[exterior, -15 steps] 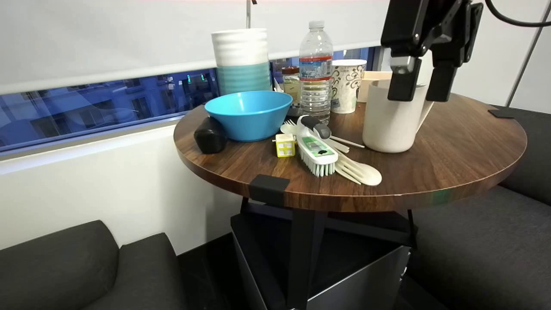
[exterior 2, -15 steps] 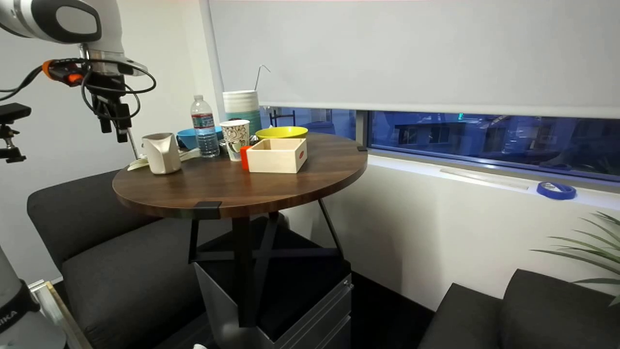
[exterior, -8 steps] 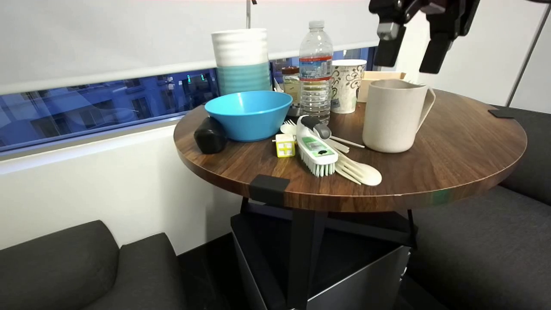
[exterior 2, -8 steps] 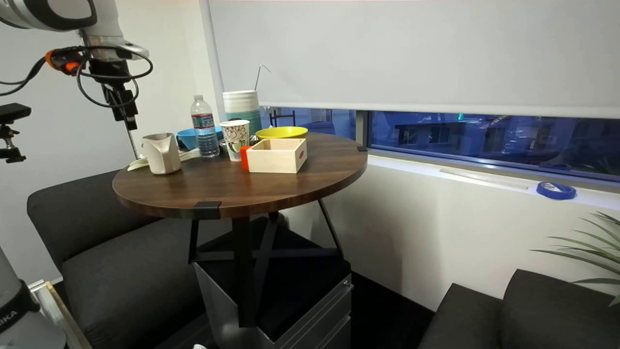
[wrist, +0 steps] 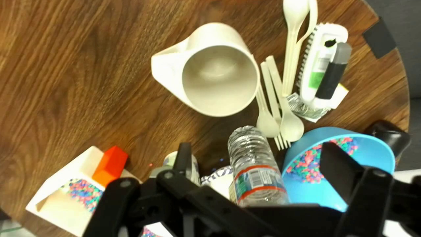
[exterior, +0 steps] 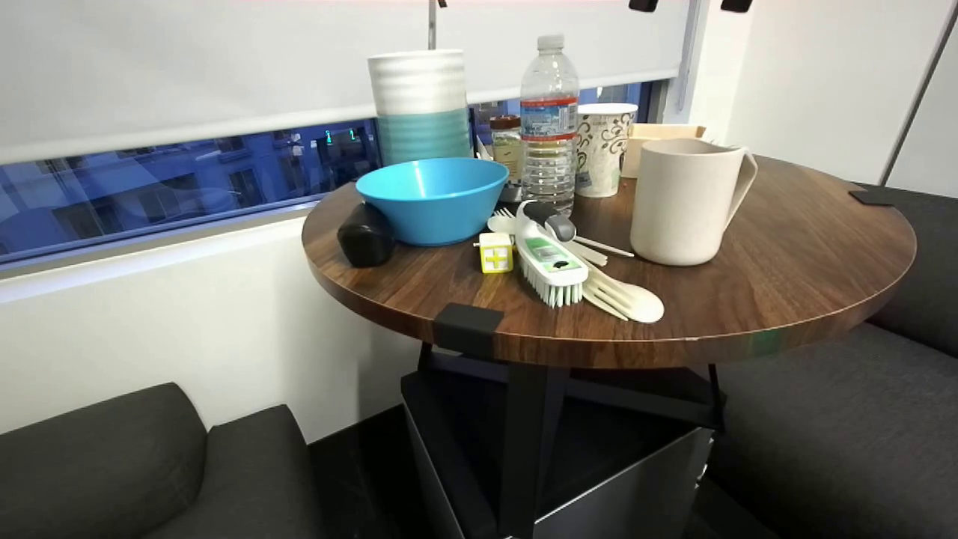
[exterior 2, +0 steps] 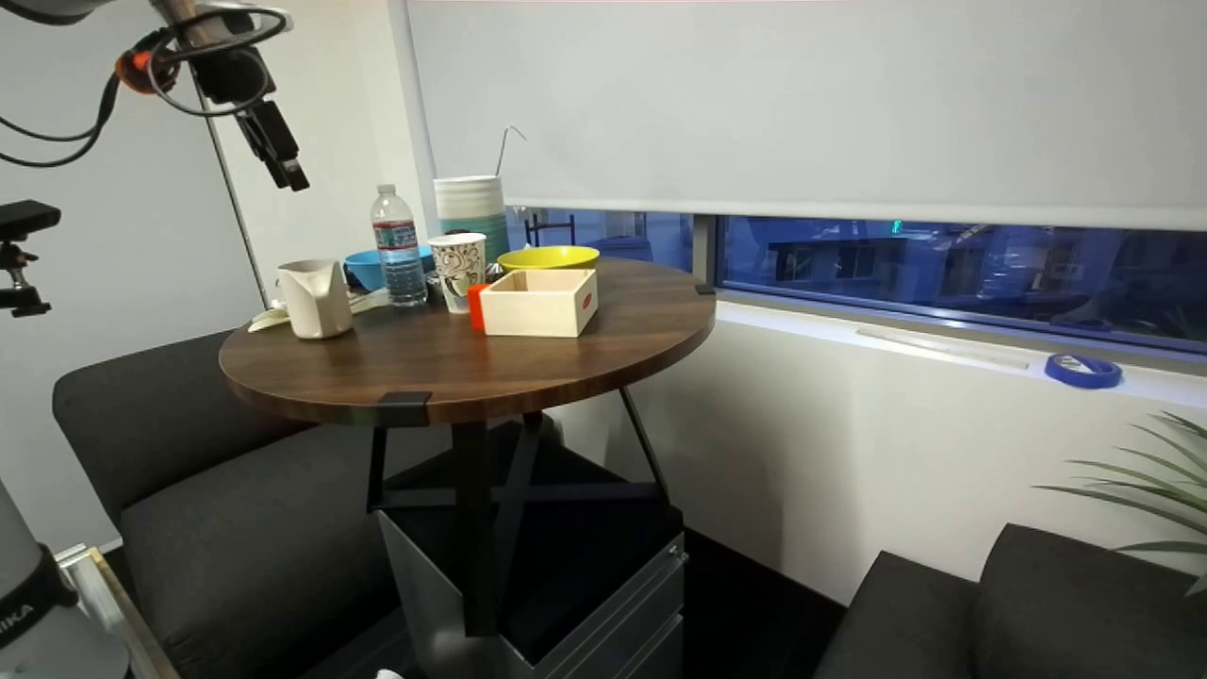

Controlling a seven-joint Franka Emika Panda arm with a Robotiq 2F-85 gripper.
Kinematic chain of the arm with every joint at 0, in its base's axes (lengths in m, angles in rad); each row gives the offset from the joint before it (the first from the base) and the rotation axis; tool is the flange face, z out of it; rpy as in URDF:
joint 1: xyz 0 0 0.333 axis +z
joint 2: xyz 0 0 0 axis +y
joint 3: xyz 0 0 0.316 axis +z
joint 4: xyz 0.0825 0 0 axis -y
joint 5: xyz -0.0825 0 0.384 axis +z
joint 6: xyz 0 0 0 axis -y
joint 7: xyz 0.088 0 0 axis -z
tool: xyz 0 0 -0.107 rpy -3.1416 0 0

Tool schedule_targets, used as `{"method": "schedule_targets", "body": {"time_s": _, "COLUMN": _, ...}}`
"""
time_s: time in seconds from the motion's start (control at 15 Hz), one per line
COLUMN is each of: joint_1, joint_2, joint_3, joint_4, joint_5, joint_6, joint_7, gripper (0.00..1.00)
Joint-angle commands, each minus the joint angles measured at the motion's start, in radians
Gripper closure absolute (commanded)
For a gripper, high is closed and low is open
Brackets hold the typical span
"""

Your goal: Pick up the water bottle from the table and put it in the paper cup, pick up the paper cup and put it in the white mug

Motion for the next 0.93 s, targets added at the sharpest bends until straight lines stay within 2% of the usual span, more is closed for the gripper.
{"method": "schedule_targets", "body": {"time_s": 0.0, "joint_1": -0.043, "joint_2": 0.119, "joint_3": 0.04, "joint_4": 0.155, "joint_5": -0.112, "joint_6": -0.072, "joint_7": 0.05, "gripper": 0.0}}
{"method": "schedule_targets", "body": {"time_s": 0.13, "joint_1": -0.033, "joint_2": 0.179, "joint_3": 0.033, "joint_4": 0.219, "joint_5": -0.136, "joint_6": -0.101, "joint_7": 0.031, "gripper": 0.0}}
{"method": "schedule_targets", "body": {"time_s": 0.33, "joint_1": -0.001, "joint_2": 0.274, "joint_3": 0.005, "joint_4": 0.305, "joint_5": -0.107, "joint_6": -0.136, "joint_7": -0.028, "gripper": 0.0}}
{"method": "schedule_targets", "body": {"time_s": 0.4, "joint_1": 0.005, "joint_2": 0.191, "joint_3": -0.003, "joint_4": 0.211, "joint_5": -0.11, "joint_6": -0.085, "joint_7": 0.0, "gripper": 0.0}}
{"method": "schedule_targets", "body": {"time_s": 0.73, "joint_1": 0.012, "joint_2": 0.212, "joint_3": -0.012, "joint_4": 0.224, "joint_5": -0.109, "joint_6": -0.088, "joint_7": -0.003, "gripper": 0.0}}
{"method": "schedule_targets", "body": {"time_s": 0.87, "joint_1": 0.012, "joint_2": 0.222, "joint_3": -0.018, "joint_4": 0.225, "joint_5": -0.109, "joint_6": -0.036, "joint_7": -0.005, "gripper": 0.0}}
